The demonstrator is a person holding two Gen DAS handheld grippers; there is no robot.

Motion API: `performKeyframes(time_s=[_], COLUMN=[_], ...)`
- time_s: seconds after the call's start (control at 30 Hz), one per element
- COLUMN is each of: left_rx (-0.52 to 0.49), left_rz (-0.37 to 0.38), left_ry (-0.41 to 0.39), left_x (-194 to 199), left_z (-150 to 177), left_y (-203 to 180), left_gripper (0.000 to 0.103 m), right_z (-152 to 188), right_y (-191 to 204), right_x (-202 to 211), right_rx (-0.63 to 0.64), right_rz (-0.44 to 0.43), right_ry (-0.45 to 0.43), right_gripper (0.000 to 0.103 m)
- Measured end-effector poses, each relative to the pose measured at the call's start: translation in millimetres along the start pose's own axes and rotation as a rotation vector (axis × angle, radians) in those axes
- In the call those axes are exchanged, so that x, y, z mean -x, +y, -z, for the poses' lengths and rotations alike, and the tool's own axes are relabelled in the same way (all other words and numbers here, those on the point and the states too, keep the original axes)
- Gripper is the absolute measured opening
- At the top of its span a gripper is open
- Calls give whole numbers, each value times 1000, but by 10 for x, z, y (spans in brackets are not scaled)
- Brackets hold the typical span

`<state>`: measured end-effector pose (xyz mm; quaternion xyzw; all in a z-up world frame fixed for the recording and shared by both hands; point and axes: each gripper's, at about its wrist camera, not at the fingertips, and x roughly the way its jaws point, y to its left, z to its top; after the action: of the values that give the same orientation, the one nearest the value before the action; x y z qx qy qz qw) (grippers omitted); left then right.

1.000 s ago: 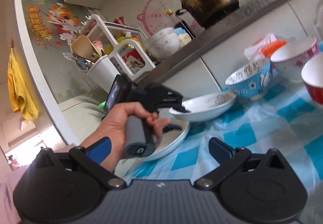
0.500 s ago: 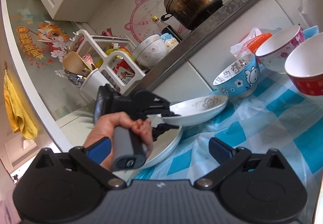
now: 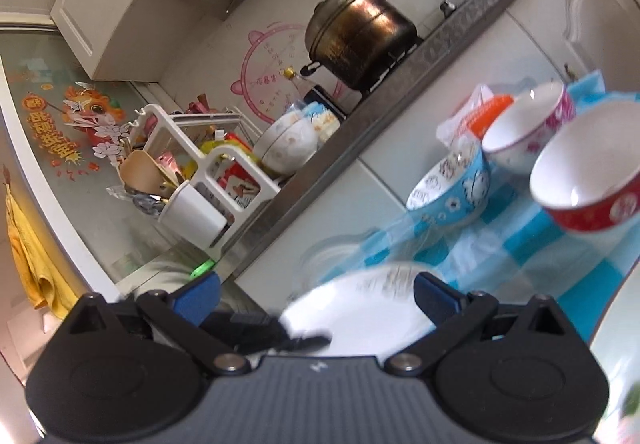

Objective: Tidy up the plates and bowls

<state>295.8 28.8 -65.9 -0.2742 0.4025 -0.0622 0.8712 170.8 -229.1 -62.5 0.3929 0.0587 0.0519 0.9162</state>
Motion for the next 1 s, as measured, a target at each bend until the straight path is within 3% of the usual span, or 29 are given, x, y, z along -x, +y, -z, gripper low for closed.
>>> performKeyframes(time_s=[0.23, 0.4, 0.67, 0.9, 1.0], left_rx=[74, 82, -18, -117, -173], left_rz=[25, 45, 14, -35, -83], left_ry=[3, 6, -6, -52, -108], left_x=[443, 620, 674, 737, 796], left_z=[503, 626, 763, 785, 799], left_y=[261, 422, 534, 563, 541], left_gripper=[18, 19, 28, 26, 36], right_z=[61, 224, 341, 349, 351], right_y=[14, -11, -90, -92, -93], right_x=[-144, -211, -381, -397, -393], right_rx=[120, 158, 176, 166, 163], right_rz=[83, 110, 129, 127, 125], right_ry=[168, 255, 347, 359, 359], right_gripper=[102, 102, 101, 98, 98])
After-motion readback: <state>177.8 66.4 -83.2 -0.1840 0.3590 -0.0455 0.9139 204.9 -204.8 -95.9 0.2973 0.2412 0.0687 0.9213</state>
